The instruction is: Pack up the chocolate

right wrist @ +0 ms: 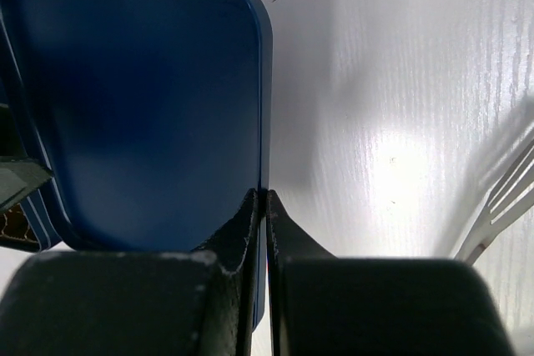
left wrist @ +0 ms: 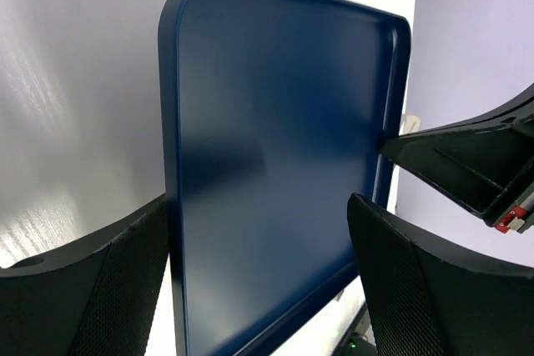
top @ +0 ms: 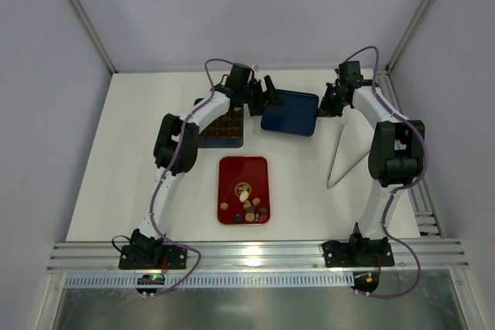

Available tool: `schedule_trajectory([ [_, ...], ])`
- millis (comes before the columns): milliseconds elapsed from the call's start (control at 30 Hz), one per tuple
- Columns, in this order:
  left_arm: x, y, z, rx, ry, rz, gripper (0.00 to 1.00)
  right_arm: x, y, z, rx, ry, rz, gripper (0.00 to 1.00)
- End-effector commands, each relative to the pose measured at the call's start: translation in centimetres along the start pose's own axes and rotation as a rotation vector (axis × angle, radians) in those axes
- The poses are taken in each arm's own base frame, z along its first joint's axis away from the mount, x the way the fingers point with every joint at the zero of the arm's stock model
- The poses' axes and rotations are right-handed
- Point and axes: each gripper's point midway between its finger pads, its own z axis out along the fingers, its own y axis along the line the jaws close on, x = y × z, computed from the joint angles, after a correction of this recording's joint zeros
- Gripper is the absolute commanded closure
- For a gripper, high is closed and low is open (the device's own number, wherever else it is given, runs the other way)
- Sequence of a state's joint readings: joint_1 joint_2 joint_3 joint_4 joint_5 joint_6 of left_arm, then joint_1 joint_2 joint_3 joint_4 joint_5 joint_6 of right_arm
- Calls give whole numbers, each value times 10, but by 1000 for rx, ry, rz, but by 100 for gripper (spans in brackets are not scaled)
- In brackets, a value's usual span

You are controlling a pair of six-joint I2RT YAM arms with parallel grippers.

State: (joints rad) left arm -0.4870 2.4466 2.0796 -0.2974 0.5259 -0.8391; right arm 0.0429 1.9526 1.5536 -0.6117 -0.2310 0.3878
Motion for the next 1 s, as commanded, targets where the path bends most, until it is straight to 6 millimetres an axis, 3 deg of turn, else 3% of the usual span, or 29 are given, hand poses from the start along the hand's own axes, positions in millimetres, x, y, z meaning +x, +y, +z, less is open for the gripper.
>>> schedule_trajectory([
  [0,-7,-26,-10,79,-16,3,19,-19,25,-26,-92,-84,-5,96],
  [267,-11,-44,-28,115,-22,30,18,-19,24,-32,-94,-96,-6,96],
  [400,-5,-50,-31,133,2,13,27,-21,30,-38,-121,-104,0,96],
  [667,1,-68,-52,164,10,4,54,-16,42,-44,-152,-104,-9,96],
  [700,2,-70,-54,169,10,2,54,-15,43,-44,-154,-104,-12,96],
  [967,11,-78,-71,175,21,-22,97,-1,54,-47,-138,-106,-53,95],
])
